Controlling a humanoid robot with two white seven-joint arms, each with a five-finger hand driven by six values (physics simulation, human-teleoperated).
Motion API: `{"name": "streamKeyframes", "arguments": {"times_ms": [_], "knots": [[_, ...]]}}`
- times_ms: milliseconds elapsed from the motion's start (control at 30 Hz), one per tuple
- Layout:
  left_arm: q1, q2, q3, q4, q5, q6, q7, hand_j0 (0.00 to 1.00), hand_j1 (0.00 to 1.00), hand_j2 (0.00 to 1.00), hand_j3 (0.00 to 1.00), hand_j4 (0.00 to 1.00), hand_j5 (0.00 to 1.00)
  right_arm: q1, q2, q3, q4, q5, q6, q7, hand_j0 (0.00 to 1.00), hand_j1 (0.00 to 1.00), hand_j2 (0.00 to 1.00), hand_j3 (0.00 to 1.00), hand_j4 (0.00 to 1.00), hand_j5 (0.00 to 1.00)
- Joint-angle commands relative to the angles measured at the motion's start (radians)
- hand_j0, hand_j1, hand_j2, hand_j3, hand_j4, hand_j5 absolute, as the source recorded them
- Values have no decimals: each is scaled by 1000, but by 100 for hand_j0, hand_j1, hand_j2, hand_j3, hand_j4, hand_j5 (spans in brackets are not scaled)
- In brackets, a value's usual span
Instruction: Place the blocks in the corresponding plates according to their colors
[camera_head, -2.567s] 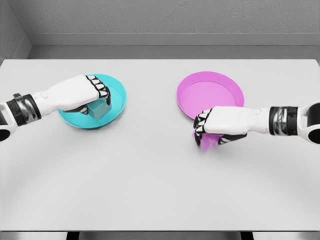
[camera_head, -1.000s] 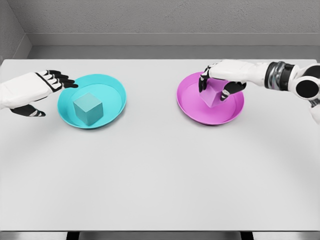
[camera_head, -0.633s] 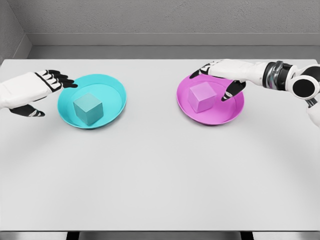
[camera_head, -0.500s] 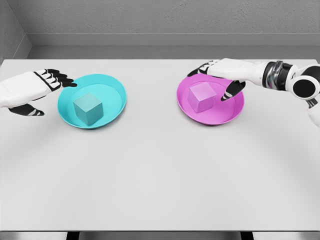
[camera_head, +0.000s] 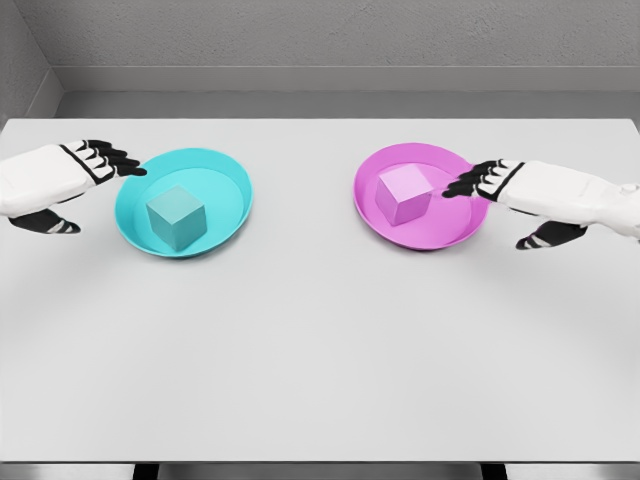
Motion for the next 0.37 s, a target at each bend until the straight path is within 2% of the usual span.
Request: {"name": "streamKeyframes", "arguments": {"times_ms": [0, 333], "knots": [[0, 3, 0, -1, 6, 2, 0, 100, 100, 100, 100, 100, 100, 3, -14, -36, 0, -11, -24, -1, 100, 100, 100, 100, 100, 100], [2, 3, 0, -8, 6, 2, -1, 100, 100, 100, 100, 100, 100, 14, -12, -34, 0, -11, -24, -1, 100, 100, 100, 100, 100, 100]]}}
